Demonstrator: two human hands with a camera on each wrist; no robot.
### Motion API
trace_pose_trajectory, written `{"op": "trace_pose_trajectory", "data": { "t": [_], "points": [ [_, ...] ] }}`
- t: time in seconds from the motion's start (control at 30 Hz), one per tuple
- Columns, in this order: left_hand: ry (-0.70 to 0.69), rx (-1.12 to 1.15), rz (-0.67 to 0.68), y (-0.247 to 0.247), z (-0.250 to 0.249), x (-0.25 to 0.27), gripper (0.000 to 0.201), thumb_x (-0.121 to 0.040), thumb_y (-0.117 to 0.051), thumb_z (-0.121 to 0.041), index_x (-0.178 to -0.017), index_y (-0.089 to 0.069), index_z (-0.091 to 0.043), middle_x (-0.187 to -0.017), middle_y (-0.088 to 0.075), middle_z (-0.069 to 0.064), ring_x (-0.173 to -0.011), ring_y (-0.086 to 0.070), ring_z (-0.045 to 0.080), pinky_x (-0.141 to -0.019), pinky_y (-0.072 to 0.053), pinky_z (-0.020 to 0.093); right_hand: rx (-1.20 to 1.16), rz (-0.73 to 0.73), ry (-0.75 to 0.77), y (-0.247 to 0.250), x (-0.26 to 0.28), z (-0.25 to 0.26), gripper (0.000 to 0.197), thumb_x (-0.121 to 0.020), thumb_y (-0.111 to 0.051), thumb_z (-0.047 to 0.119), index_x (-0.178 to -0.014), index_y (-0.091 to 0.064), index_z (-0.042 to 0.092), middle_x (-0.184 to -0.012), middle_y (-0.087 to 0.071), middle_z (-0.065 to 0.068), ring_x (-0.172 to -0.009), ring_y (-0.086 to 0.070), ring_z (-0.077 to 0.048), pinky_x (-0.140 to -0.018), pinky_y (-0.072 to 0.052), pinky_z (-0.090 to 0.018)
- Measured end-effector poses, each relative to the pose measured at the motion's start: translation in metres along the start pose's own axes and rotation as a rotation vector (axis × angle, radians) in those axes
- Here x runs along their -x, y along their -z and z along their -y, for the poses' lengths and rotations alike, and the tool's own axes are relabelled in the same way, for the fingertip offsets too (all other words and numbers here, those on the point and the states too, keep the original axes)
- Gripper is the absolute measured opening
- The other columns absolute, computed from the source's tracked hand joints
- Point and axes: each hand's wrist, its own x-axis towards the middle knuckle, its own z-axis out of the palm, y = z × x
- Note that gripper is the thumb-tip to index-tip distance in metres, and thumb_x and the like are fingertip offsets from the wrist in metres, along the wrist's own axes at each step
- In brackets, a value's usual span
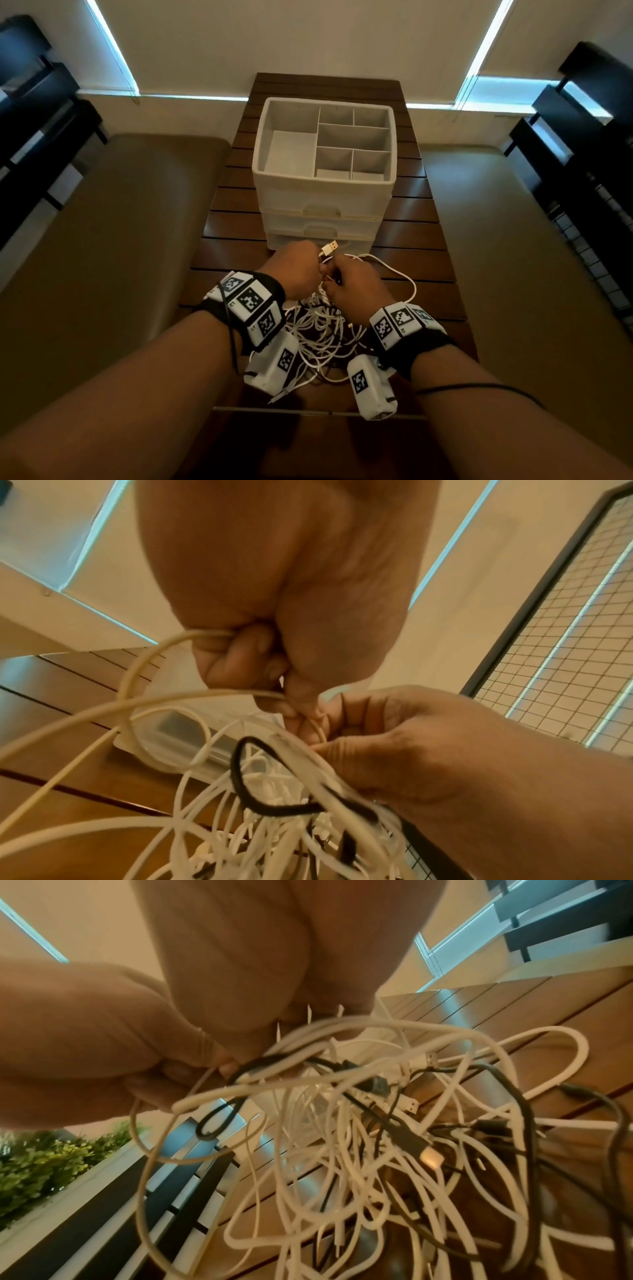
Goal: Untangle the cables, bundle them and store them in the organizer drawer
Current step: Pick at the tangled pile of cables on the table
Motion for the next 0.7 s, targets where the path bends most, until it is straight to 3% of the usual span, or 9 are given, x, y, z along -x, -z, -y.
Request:
{"op": "trace_pose_trajectory", "data": {
  "t": [0.1,0.17,0.23,0.3,0.43,0.57,0.7],
  "points": [
    [-0.004,-0.036,0.011,-0.002,0.000,0.002,0.016,-0.095,-0.052,-0.018,-0.081,-0.058,-0.013,-0.075,-0.057,0.002,-0.073,-0.055,0.021,-0.065,-0.043,0.032,0.094,0.076,-0.051,0.004,-0.003,0.002,0.003,-0.089,-0.053,0.020,-0.088,-0.054,0.017,-0.092,-0.063,-0.005,-0.086,-0.058,-0.024,-0.069,-0.041,-0.031],
    [-0.015,0.000,-0.009,-0.001,0.000,0.004,0.016,-0.096,-0.049,-0.018,-0.083,-0.058,-0.012,-0.081,-0.059,0.005,-0.077,-0.056,0.023,-0.069,-0.044,0.034,0.159,0.171,-0.069,0.008,-0.005,-0.003,0.004,-0.088,-0.051,0.019,-0.084,-0.053,0.021,-0.093,-0.065,-0.006,-0.089,-0.059,-0.026,-0.074,-0.048,-0.036],
    [-0.046,0.056,-0.055,0.003,0.003,0.008,0.021,-0.098,-0.049,-0.019,-0.078,-0.054,-0.015,-0.077,-0.057,0.003,-0.072,-0.055,0.020,-0.063,-0.041,0.031,0.159,0.250,-0.096,0.015,-0.007,-0.008,0.011,-0.087,-0.051,0.018,-0.078,-0.053,0.023,-0.087,-0.063,-0.003,-0.086,-0.060,-0.026,-0.078,-0.052,-0.041],
    [-0.035,0.037,-0.070,0.006,0.011,0.011,0.021,-0.098,-0.050,-0.021,-0.080,-0.057,-0.012,-0.079,-0.059,0.004,-0.073,-0.055,0.021,-0.063,-0.041,0.031,0.151,0.270,-0.107,0.022,-0.008,-0.011,0.013,-0.089,-0.054,0.018,-0.077,-0.059,0.020,-0.083,-0.061,-0.002,-0.082,-0.059,-0.022,-0.076,-0.052,-0.037],
    [0.056,-0.127,-0.098,0.010,0.023,0.017,0.022,-0.095,-0.052,-0.024,-0.095,-0.065,-0.007,-0.088,-0.062,0.008,-0.080,-0.058,0.027,-0.066,-0.041,0.032,0.207,0.139,-0.049,0.028,-0.009,-0.007,0.012,-0.086,-0.065,0.023,-0.083,-0.068,0.012,-0.083,-0.065,-0.003,-0.079,-0.058,-0.018,-0.072,-0.045,-0.029],
    [-0.118,-0.114,-0.158,0.008,0.000,0.019,0.021,-0.092,-0.059,-0.036,-0.090,-0.066,-0.017,-0.079,-0.061,-0.001,-0.076,-0.060,0.021,-0.063,-0.038,0.029,0.240,0.033,0.050,0.022,-0.012,0.007,0.017,-0.085,-0.062,0.025,-0.088,-0.072,0.011,-0.087,-0.071,-0.010,-0.083,-0.065,-0.028,-0.076,-0.052,-0.037],
    [-0.093,0.087,-0.203,0.017,-0.004,0.014,0.019,-0.091,-0.063,-0.027,-0.078,-0.063,-0.013,-0.068,-0.058,0.000,-0.067,-0.057,0.018,-0.058,-0.039,0.028,0.075,-0.029,0.079,0.026,-0.006,0.001,0.008,-0.083,-0.064,0.022,-0.084,-0.065,0.014,-0.084,-0.067,-0.006,-0.078,-0.061,-0.024,-0.069,-0.049,-0.035]
  ]
}}
